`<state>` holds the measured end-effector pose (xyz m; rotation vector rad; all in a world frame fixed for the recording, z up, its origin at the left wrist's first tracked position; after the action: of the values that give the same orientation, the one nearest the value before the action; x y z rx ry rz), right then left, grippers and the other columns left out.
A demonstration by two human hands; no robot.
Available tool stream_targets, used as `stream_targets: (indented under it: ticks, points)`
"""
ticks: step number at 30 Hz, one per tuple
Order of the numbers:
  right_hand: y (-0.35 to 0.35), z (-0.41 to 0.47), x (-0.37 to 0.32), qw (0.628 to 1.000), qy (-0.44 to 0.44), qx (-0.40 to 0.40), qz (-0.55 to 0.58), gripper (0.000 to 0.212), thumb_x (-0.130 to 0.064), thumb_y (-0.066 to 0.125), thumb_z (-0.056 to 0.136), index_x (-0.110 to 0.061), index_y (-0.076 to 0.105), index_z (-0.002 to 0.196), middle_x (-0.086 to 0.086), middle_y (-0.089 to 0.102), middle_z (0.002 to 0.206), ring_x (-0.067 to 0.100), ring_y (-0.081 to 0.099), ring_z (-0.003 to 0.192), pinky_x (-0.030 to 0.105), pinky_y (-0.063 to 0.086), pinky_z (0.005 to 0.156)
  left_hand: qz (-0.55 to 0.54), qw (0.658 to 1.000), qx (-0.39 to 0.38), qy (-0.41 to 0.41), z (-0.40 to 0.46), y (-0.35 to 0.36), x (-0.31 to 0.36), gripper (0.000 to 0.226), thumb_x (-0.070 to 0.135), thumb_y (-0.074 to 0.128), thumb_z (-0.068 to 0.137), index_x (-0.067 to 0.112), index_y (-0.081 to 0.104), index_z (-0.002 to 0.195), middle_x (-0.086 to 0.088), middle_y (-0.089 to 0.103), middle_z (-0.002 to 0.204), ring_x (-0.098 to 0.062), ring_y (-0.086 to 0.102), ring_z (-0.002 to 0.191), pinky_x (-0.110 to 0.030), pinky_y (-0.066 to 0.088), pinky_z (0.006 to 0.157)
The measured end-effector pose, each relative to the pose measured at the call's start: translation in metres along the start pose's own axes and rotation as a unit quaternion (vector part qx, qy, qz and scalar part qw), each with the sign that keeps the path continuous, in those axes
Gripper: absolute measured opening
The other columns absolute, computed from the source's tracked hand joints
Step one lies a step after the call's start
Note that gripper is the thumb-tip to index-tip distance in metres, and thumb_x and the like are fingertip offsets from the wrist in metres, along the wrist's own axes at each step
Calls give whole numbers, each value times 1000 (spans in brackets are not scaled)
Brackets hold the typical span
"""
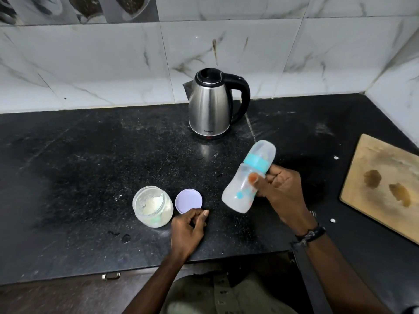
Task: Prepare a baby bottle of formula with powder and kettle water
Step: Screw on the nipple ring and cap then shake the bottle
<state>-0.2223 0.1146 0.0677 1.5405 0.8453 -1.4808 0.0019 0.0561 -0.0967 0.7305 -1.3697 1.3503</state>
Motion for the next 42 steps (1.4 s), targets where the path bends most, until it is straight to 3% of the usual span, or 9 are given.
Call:
stream_targets:
  ticks: [3,7,12,16,21,30,33,37,42]
  points:
    - [-7,4,2,989,27,71,123,49,-47,81,66,-12,73,99,6,78,96,24,75,92,35,62,70,4,1000,4,-6,0,1,0,17,46,66,94,41,71,79,8,66,58,-7,58,49,-33,52,51]
    - [2,-1,2,1000,6,-7,-18,27,-29,80,72,-18,74,96,2,79,91,18,76,83,27,61,67,-3,1000,1,2,0,0,0,18,44,66,94,39,72,78,7,65,57,-15,59,47,-35,51,49]
    - [-3,3,-1,990,27,77,119,38,-42,75,71,-13,73,97,2,79,93,20,76,88,32,61,67,-2,1000,-2,-20,0,3,-5,22,48,65,93,33,75,80,9,66,57,-5,57,49,-35,53,53]
    - [5,-1,-3,1000,-4,11,-10,37,-42,88,67,-18,76,93,4,79,90,19,76,83,30,61,68,-17,999,-3,-28,0,3,-9,21,50,66,92,35,75,81,7,67,58,-6,59,49,-38,54,53]
    - [-2,4,-2,991,29,82,103,44,-44,80,66,-15,73,98,2,79,92,19,76,88,35,63,70,-10,999,-3,-35,0,4,-9,20,50,65,93,36,75,82,8,67,58,-5,57,49,-37,53,54]
    - [-5,7,-6,998,-25,64,13,38,-28,81,68,-13,72,102,3,79,94,21,75,91,35,62,78,-7,1000,0,-30,0,3,-5,18,49,65,92,39,73,80,9,66,57,-3,56,48,-35,52,52]
    - [1,3,-2,995,-21,-19,-97,44,-21,87,64,-12,73,104,3,79,96,21,76,89,35,62,78,-15,999,-1,-29,0,2,-7,18,49,66,92,39,74,80,6,67,58,-5,57,48,-37,53,51]
    - [-5,8,-5,996,-9,49,70,33,-30,83,64,-15,76,92,5,79,93,22,76,88,38,63,76,0,1000,3,-24,0,2,-5,19,48,66,93,38,75,79,8,67,58,-6,57,48,-37,53,51]
    - [4,4,-11,998,-14,-3,-54,36,-22,85,65,-14,73,99,4,79,92,22,76,84,39,62,77,-6,1000,4,-11,0,1,-3,13,49,65,93,50,73,84,11,67,59,-3,58,48,-35,53,52]
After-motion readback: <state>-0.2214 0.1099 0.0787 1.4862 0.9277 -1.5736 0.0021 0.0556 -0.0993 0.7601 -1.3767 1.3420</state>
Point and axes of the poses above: each hand's wrist, its own z-axis towards the middle knuckle, its own y-axis out of the palm, x = y × z, the point moved 4 cm from there along z, towards the middle knuckle
